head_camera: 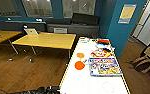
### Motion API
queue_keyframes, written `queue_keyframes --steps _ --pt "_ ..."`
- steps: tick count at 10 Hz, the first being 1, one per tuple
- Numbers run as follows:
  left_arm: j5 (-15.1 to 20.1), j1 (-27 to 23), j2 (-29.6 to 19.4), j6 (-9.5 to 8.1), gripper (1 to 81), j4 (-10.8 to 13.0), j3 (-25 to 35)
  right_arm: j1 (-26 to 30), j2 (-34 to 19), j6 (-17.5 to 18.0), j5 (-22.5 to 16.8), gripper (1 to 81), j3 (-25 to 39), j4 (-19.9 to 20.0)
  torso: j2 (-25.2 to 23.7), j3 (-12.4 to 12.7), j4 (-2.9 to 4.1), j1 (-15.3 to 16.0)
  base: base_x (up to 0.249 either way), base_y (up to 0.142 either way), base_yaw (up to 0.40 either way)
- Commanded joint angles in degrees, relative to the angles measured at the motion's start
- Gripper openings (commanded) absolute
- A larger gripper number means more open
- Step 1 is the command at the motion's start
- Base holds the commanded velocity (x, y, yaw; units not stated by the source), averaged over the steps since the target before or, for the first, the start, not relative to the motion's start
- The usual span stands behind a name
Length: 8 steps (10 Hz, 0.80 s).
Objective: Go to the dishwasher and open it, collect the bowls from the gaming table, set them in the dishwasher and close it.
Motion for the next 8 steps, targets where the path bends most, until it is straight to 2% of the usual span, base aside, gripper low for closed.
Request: queue_keyframes --steps 1,3,5,7,8 --pt "-0.81 -6.3 -1.42 -0.05 1.0 0.81 2.12 1.71 -1.32 -0.16 -1.78 1.0 1.65 -1.4 0.0 0.0 0.0 0.0 -0.166 0.0 0.0" --pt "-0.98 -5.25 -1.42 0.04 1.0 0.89 1.95 1.63 -1.23 -0.16 -1.7 1.0 1.38 -1.4 0.0 0.0 0.0 0.02 -0.176 0.0 0.0" --pt "-2.03 -3.31 -1.69 -0.05 1.0 2.04 1.86 1.63 -1.05 -0.16 -1.7 1.0 1.12 -1.4 0.0 0.0 0.0 0.02 -0.185 0.0 0.0" --pt "-2.13 -1.73 -1.77 0.04 1.0 2.38 1.68 1.63 -0.79 -0.16 -1.78 1.0 0.94 -1.4 0.0 2.39 0.0 0.02 -0.187 0.0 0.0" --pt "-2.13 -0.94 -1.77 -0.05 1.0 3.52 1.68 1.63 -0.7 -0.16 -1.78 1.0 0.94 -1.4 0.0 3.18 0.0 0.02 -0.189 0.0 0.0"
